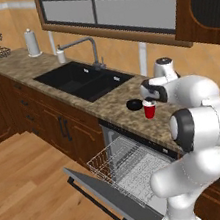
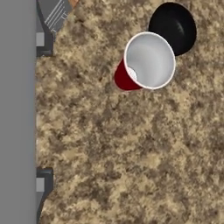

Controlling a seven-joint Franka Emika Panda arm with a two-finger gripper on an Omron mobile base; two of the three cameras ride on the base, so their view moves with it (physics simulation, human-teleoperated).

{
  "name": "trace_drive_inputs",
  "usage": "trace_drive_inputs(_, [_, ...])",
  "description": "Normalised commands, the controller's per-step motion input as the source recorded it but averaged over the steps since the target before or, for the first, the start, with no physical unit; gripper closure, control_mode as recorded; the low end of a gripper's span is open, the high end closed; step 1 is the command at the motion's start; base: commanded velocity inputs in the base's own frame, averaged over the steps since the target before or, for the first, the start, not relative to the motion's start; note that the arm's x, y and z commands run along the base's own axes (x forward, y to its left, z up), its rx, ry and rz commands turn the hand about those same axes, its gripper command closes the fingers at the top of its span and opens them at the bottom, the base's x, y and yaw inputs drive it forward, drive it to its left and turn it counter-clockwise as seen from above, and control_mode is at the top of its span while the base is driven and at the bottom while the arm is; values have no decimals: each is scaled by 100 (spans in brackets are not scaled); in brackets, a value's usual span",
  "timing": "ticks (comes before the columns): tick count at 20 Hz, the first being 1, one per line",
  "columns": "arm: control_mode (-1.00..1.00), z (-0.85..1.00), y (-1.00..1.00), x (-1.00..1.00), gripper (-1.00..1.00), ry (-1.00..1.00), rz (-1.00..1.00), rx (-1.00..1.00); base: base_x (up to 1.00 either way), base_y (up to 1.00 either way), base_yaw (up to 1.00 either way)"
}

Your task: Pick up the cup and bowl from the counter, place them in the dishwasher, and close the dishwasher door.

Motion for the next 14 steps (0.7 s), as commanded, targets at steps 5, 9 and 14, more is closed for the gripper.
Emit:
trace_drive_inputs(5, [-100,-13,-10,51,-100,7,-3,0,0,0,0])
trace_drive_inputs(9, [-100,-23,-26,40,-100,5,-4,7,0,0,0])
trace_drive_inputs(14, [-100,-21,-10,35,-100,0,-4,9,0,0,0])
